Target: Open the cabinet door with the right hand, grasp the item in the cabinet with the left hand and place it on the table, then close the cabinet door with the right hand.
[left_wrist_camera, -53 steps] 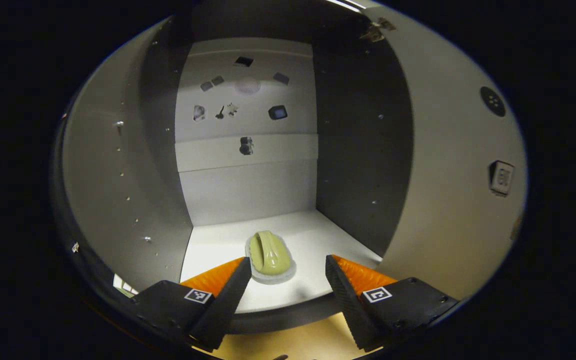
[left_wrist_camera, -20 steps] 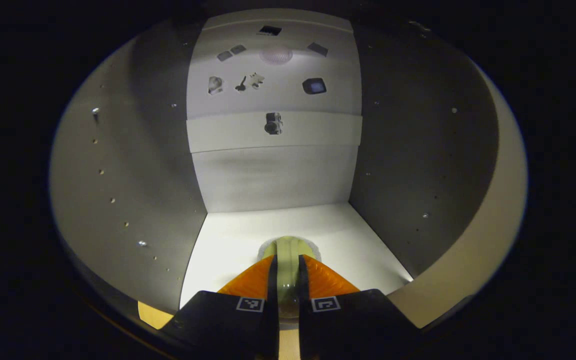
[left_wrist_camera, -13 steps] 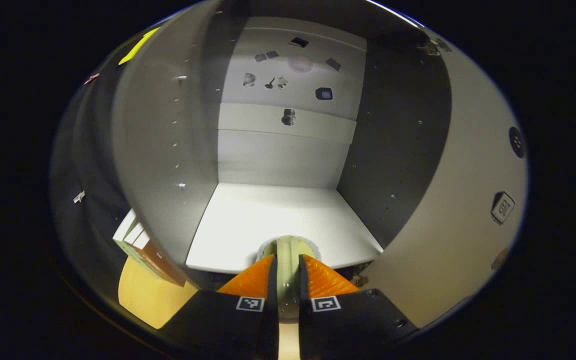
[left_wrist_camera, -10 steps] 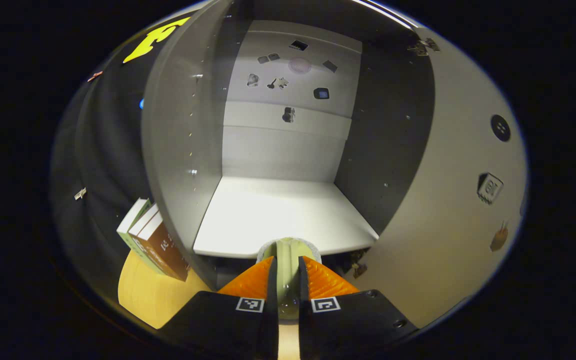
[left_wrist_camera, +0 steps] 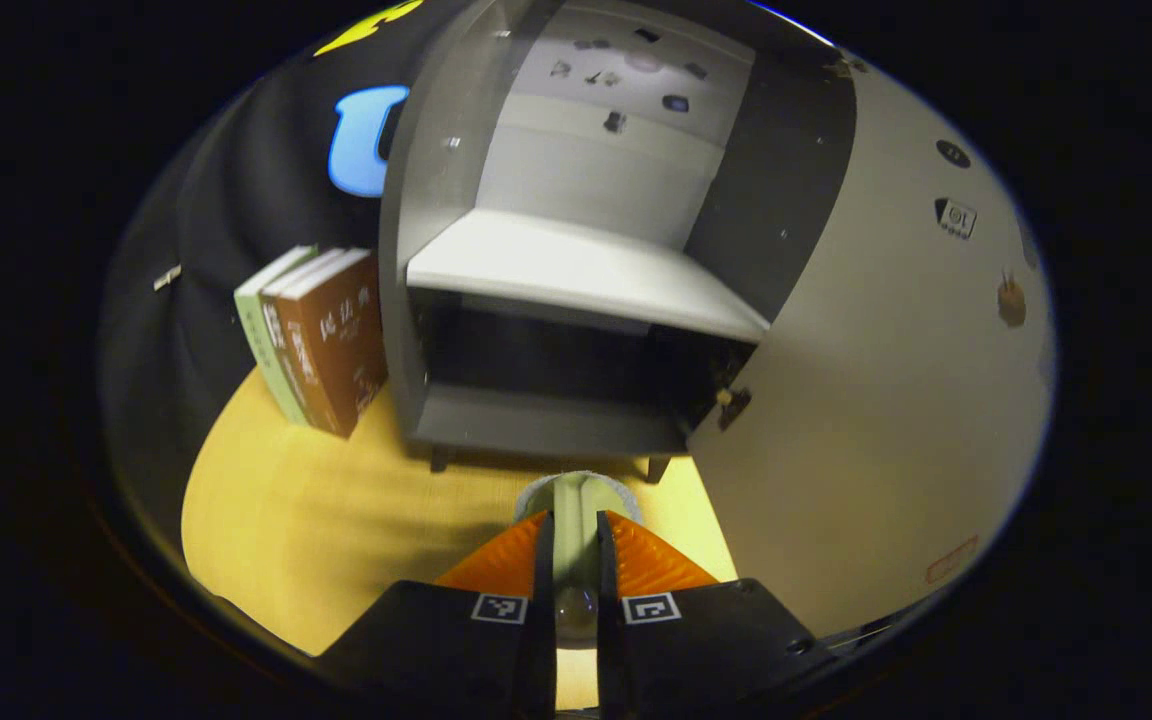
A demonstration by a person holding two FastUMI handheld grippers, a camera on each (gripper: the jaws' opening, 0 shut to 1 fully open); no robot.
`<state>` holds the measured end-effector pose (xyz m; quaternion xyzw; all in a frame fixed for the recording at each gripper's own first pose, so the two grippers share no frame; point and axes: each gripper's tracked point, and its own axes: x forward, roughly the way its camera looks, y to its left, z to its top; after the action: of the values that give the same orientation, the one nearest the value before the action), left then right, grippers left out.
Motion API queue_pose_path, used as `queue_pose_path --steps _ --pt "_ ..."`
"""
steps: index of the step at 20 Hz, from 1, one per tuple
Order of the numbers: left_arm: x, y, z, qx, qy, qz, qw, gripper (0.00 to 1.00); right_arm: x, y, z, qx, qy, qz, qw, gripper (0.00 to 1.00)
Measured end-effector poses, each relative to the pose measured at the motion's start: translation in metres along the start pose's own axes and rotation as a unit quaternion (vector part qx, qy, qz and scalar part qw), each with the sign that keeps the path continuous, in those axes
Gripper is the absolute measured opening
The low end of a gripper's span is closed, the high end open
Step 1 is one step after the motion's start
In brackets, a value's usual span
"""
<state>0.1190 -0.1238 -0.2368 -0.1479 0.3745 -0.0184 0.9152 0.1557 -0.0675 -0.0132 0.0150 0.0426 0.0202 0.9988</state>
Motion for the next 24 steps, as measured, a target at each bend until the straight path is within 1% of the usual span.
queue_pose_path --steps 1,2,3,5,6,7,8,9,10,11,12,13,14,16,18,20,22,24 --pt "0.003 0.002 -0.016 -0.003 0.004 0.003 1.000 0.20 0.000 0.000 -0.001 -0.001 0.003 0.001 1.000 0.94" --pt "0.008 0.004 -0.032 -0.005 0.004 0.007 1.000 0.22 -0.001 0.000 -0.003 -0.001 0.006 0.002 1.000 0.97" --pt "0.010 0.007 -0.053 -0.006 0.006 0.011 1.000 0.20 0.001 0.001 -0.006 -0.002 0.010 0.002 1.000 0.97" --pt "0.018 0.007 -0.089 -0.007 0.015 0.011 1.000 0.20 -0.002 0.001 -0.006 -0.003 0.012 0.001 1.000 0.97" --pt "0.022 0.005 -0.107 -0.004 0.019 0.009 1.000 0.21 -0.004 0.002 -0.006 -0.001 0.012 0.002 1.000 0.97" --pt "0.026 0.005 -0.125 0.002 0.025 0.007 1.000 0.20 -0.005 0.003 -0.006 0.000 0.012 0.004 1.000 0.97" --pt "0.031 0.002 -0.139 0.009 0.030 0.003 1.000 0.22 -0.006 0.002 -0.006 0.000 0.013 0.004 1.000 0.97" --pt "0.033 0.001 -0.151 0.014 0.033 0.004 0.999 0.20 -0.006 0.002 -0.008 -0.001 0.015 0.004 1.000 0.97" --pt "0.035 0.000 -0.166 0.017 0.035 0.003 0.999 0.21 -0.007 0.002 -0.009 -0.003 0.018 0.005 1.000 0.94" --pt "0.035 -0.002 -0.177 0.016 0.036 0.002 0.999 0.21 -0.008 0.003 -0.010 -0.003 0.021 0.007 1.000 0.97" --pt "0.037 -0.005 -0.183 0.012 0.032 0.001 0.999 0.21 -0.008 0.004 -0.012 -0.002 0.025 0.007 1.000 0.97" --pt "0.039 -0.003 -0.188 0.009 0.030 0.005 0.999 0.21 -0.009 0.005 -0.012 -0.003 0.026 0.008 1.000 0.94" --pt "0.042 -0.002 -0.192 0.005 0.030 0.009 0.999 0.21 -0.009 0.006 -0.011 -0.004 0.025 0.012 1.000 0.97" --pt "0.047 -0.001 -0.198 0.009 0.027 0.019 0.999 0.22 -0.009 0.010 -0.012 -0.004 0.026 0.021 0.999 0.97" --pt "0.048 0.002 -0.201 0.023 0.017 0.034 0.999 0.22 -0.011 0.013 -0.012 -0.006 0.027 0.029 0.999 0.97" --pt "0.052 -0.001 -0.209 0.026 0.019 0.032 0.999 0.21 -0.011 0.015 -0.012 -0.008 0.026 0.035 0.999 0.97" --pt "0.057 -0.003 -0.217 0.025 0.026 0.031 0.999 0.23 -0.011 0.016 -0.013 -0.006 0.028 0.039 0.999 0.97" --pt "0.058 -0.004 -0.218 0.029 0.022 0.031 0.999 0.25 -0.013 0.016 -0.012 -0.006 0.027 0.041 0.999 0.97"
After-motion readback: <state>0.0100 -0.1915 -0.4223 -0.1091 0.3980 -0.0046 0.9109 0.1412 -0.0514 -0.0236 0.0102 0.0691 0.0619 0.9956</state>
